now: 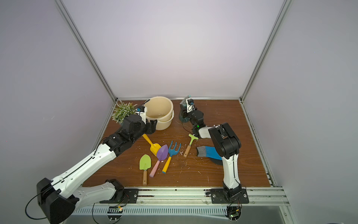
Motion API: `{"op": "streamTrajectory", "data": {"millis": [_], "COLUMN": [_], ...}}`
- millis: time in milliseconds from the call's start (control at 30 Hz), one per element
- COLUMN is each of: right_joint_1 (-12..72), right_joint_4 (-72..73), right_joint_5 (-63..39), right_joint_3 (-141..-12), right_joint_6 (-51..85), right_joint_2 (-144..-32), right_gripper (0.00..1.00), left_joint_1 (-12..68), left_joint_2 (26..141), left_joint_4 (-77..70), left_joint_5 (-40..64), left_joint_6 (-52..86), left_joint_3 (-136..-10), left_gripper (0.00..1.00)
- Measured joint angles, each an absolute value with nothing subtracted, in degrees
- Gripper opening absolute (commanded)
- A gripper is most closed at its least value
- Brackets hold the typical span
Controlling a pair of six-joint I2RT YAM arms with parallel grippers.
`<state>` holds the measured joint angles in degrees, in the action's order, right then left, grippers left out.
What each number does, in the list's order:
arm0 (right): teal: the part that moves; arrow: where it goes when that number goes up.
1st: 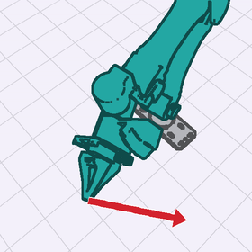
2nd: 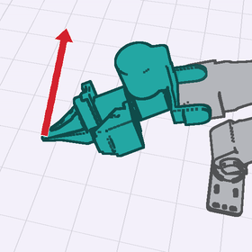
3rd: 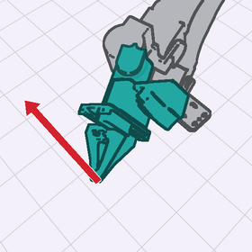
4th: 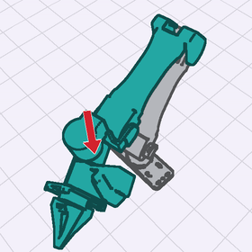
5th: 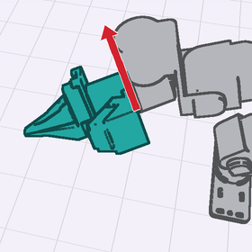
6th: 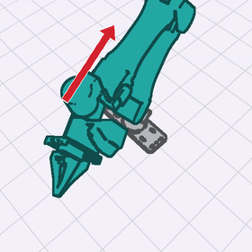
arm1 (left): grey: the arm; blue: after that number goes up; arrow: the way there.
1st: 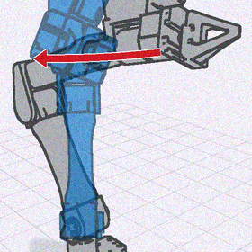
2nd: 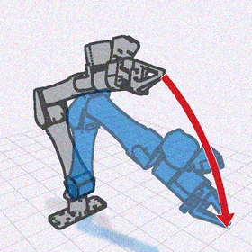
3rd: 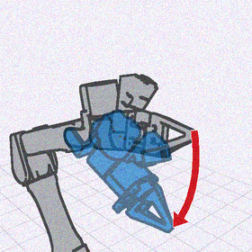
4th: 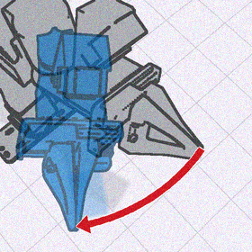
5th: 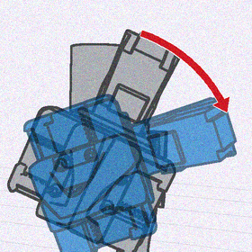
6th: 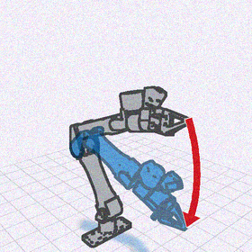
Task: Organize the gardening tools
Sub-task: Place the gardening tool at the center of the board.
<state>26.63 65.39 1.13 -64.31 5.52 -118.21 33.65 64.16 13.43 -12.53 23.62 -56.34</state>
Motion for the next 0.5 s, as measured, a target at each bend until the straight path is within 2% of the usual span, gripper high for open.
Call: {"op": "streamTrajectory", "data": {"millis": [67,100,467,500], "right_joint_1": [26.63,26.63,26.63,26.63], "right_joint_4": [64.62,63.88,55.37,54.68], "right_joint_5": [1.56,1.76,6.04,6.37], "right_joint_3": [-64.31,-64.31,-58.96,-58.26], "right_joint_6": [5.28,5.23,2.59,2.59], "right_joint_2": [-117.97,-117.69,-102.50,-101.08], "right_gripper": [0.65,0.66,0.71,0.71], "left_joint_1": [33.65,33.65,33.65,33.65], "left_joint_2": [63.46,63.13,58.85,58.57], "left_joint_4": [13.43,13.41,7.42,6.96], "left_joint_5": [-13.39,-14.00,-18.63,-18.65], "left_joint_6": [24.38,24.75,28.51,28.75], "left_joint_3": [-55.61,-55.24,-48.23,-47.64], "left_gripper": [0.97,1.00,1.00,0.97]}}
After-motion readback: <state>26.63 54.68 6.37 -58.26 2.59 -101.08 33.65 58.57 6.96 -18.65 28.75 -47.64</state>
